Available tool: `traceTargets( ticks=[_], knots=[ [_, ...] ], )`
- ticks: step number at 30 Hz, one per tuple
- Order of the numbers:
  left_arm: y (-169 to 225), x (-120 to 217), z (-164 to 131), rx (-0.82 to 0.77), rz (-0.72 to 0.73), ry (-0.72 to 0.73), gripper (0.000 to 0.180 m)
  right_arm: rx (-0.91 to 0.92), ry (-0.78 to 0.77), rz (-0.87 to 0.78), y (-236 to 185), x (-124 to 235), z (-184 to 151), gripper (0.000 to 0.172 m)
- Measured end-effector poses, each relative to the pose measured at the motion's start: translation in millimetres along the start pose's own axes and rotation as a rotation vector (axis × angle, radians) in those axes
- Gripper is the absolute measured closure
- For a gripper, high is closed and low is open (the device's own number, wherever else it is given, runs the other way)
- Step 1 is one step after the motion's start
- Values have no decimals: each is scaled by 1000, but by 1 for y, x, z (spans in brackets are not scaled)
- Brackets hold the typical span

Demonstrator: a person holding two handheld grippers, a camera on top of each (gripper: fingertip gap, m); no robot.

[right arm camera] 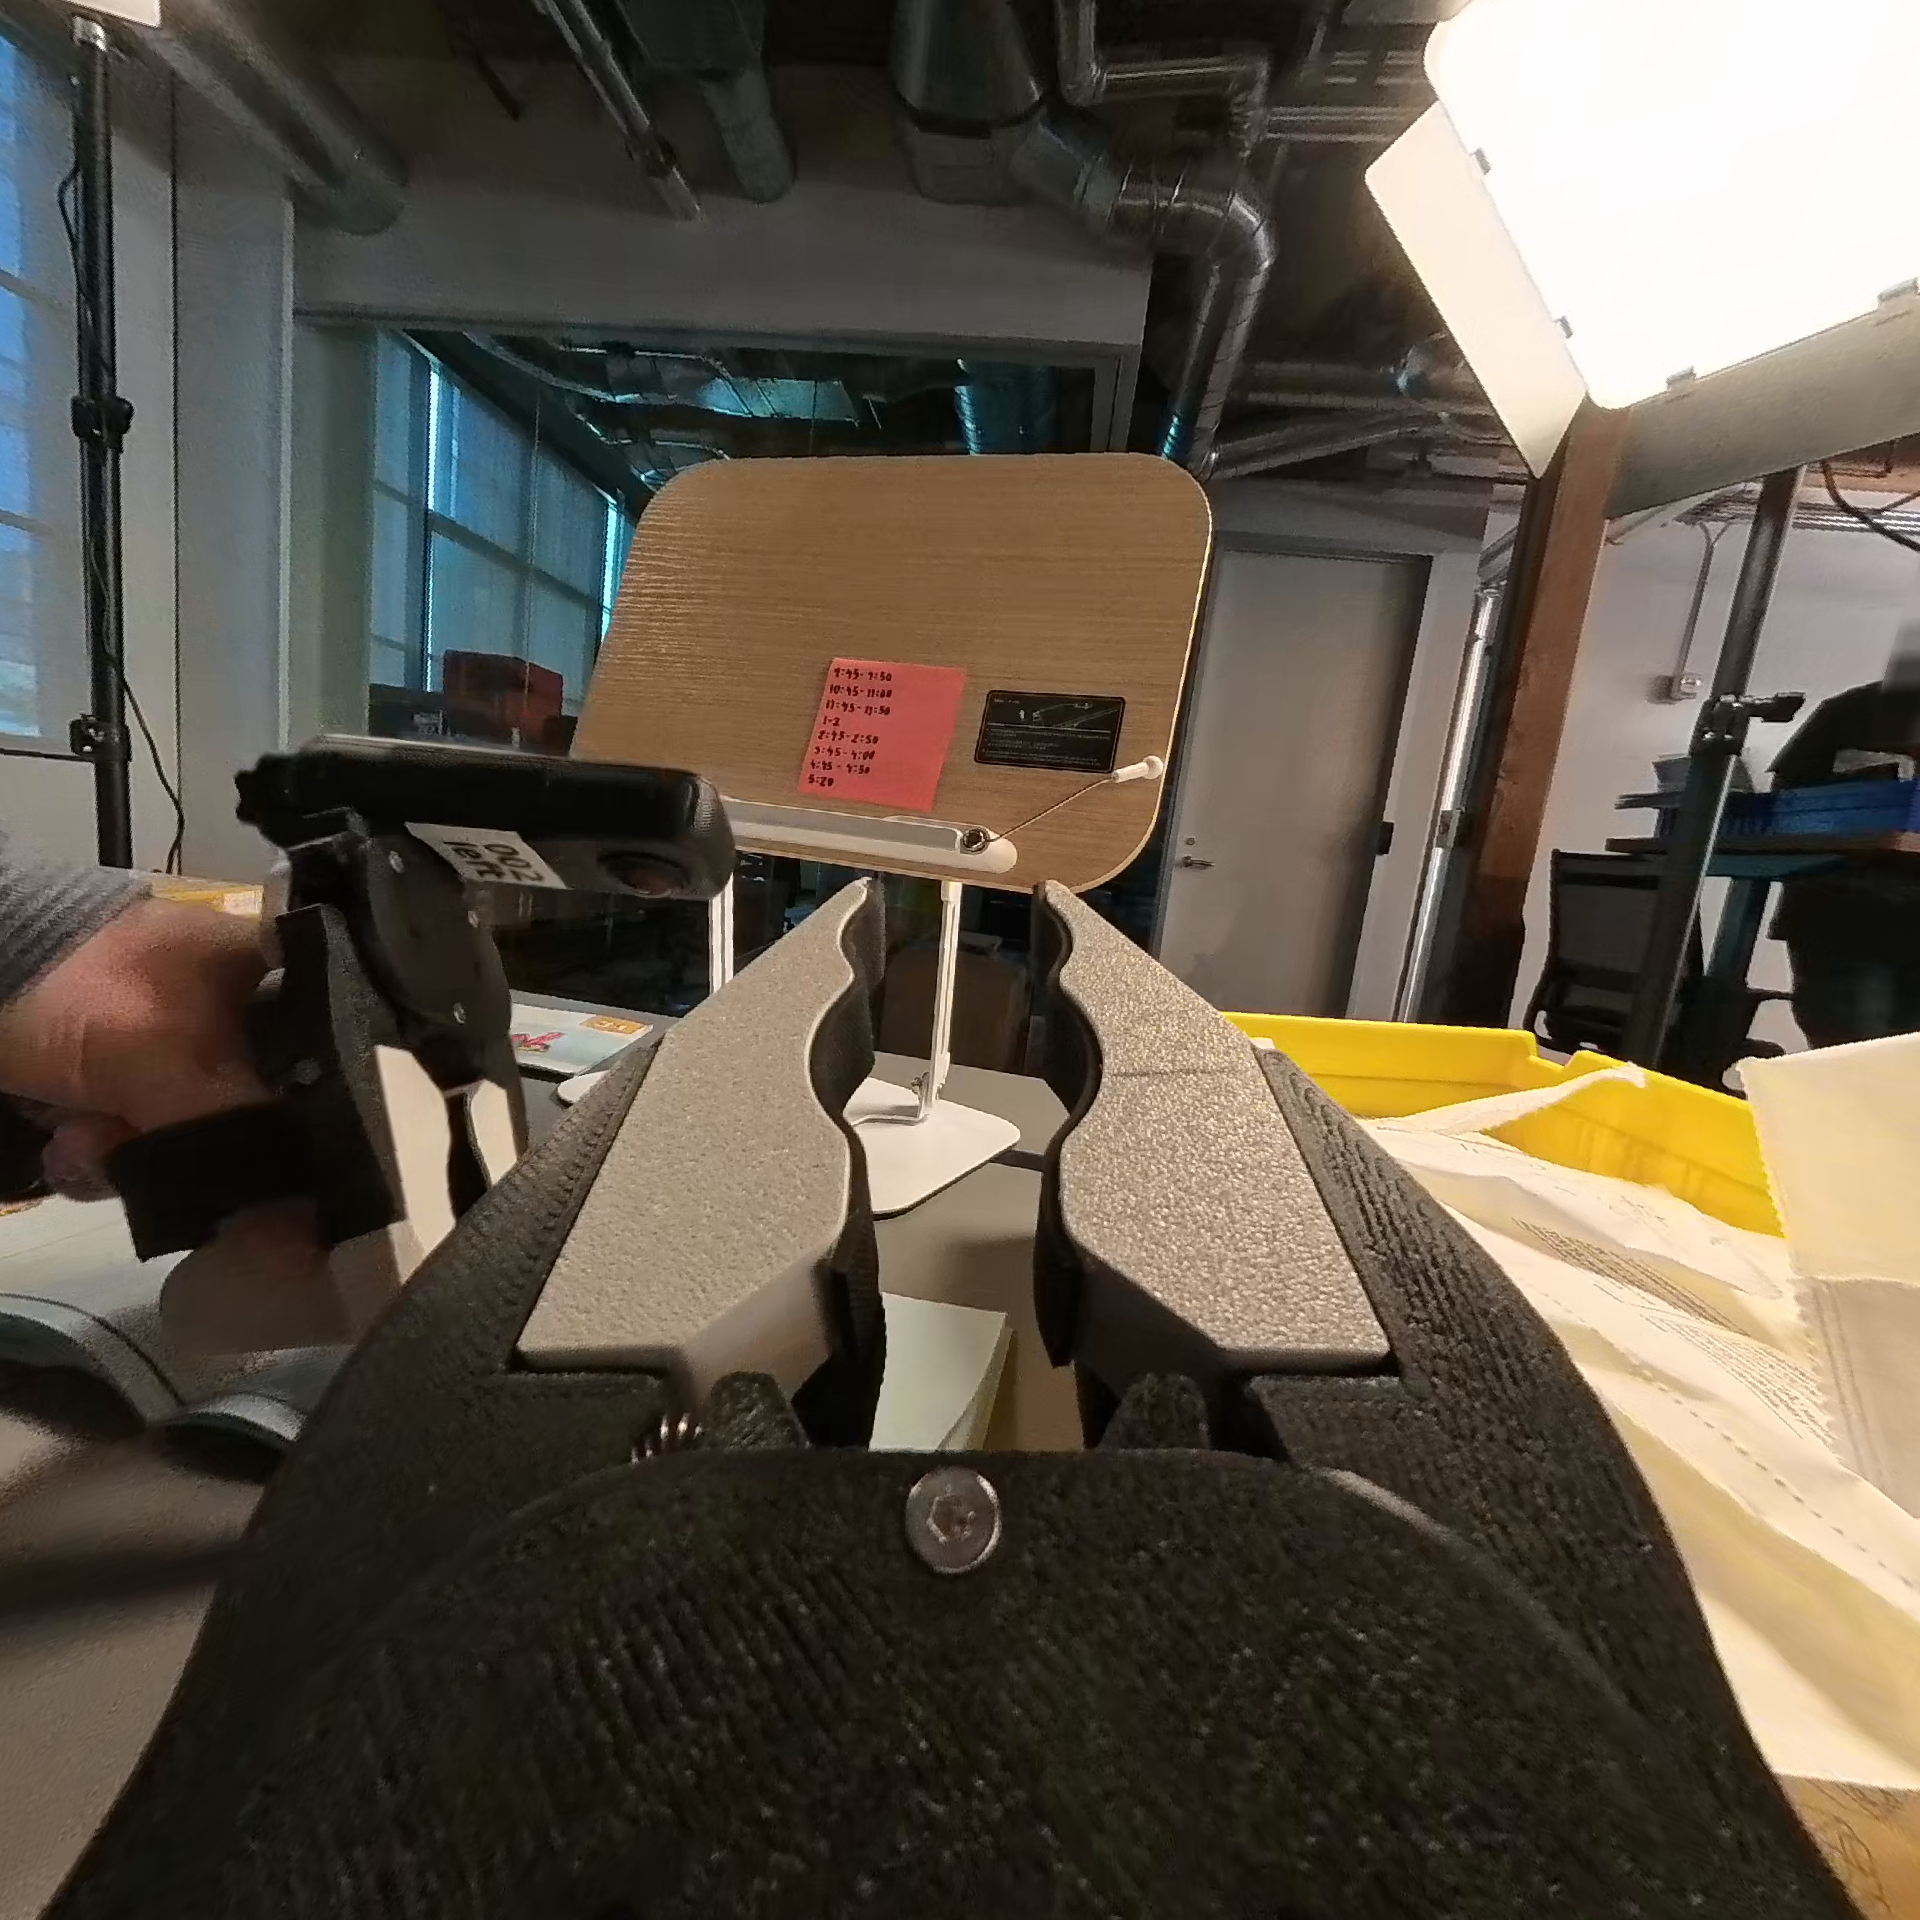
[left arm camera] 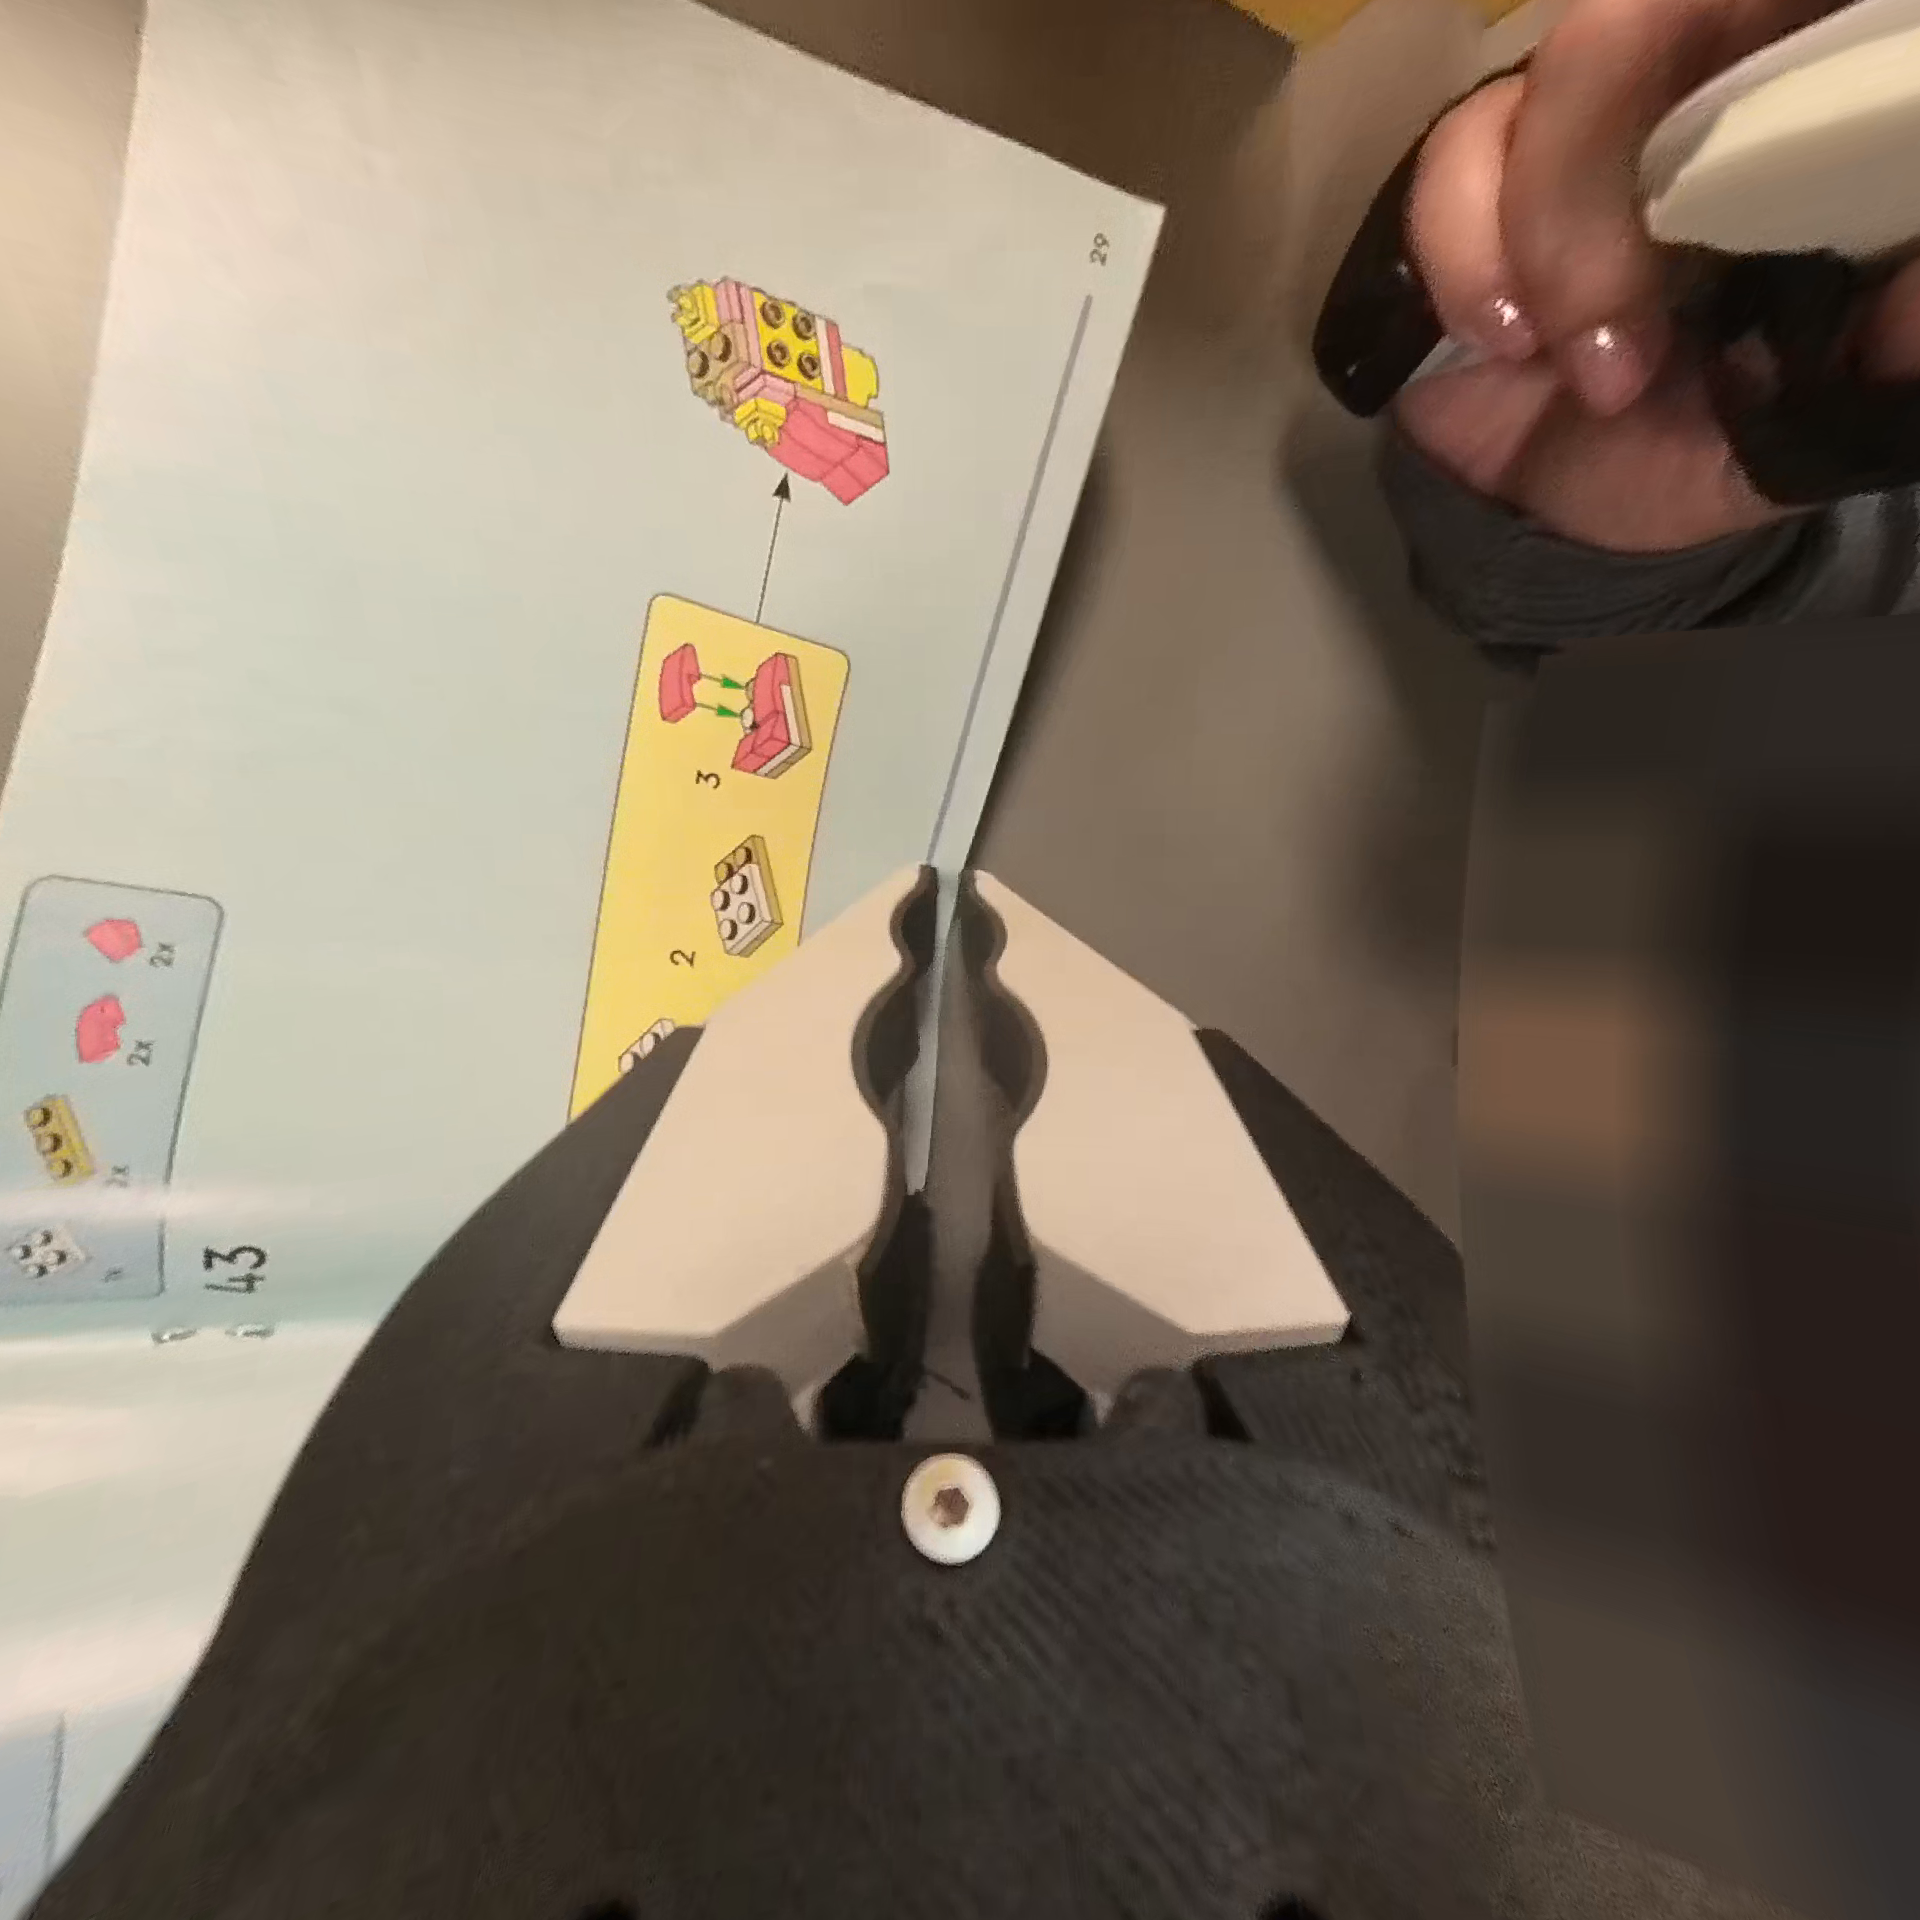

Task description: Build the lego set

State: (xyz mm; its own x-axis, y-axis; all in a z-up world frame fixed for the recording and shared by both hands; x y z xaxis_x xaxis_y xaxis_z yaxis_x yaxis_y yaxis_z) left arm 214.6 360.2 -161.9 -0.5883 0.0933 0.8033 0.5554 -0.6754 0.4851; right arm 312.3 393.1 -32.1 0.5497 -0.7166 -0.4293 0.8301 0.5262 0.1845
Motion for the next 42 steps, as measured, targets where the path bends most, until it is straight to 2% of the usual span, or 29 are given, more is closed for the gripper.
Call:
traceTargets(
  ticks=[5, 17, 33, 38, 42],
  knots=[
    [-2, 1, 0, 80, -85, 29, 178, 0, -1, 2, 0, 0, 0, 146],
    [-5, 2, -1, 163, -184, 57, 178, -3, -2, 14, -2, -1, -1, 146],
    [-9, 3, -1, 251, -269, 6, 179, 12, 0, 19, -3, -1, 0, 148],
    [-8, 2, -4, 153, -214, 0, 180, 14, 3, 17, -3, -1, 0, 148],
    [-11, 6, -4, 17, -44, 12, 180, 21, 2, 12, -2, 0, 1, 149]
  ],
)
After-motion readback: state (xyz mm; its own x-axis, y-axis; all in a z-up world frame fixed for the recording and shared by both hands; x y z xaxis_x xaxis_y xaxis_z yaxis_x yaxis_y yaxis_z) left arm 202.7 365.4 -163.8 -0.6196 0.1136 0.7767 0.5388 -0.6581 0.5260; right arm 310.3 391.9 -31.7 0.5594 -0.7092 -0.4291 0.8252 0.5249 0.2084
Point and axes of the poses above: each gripper's, where its closed fingertips meet, x back along the fingers, z out of its top, y = z × x across the jaws, the point moved 2 cm from there along x, back along the fingers, and after that the axes turned 4 degrees about x, right-handed, at the moved point
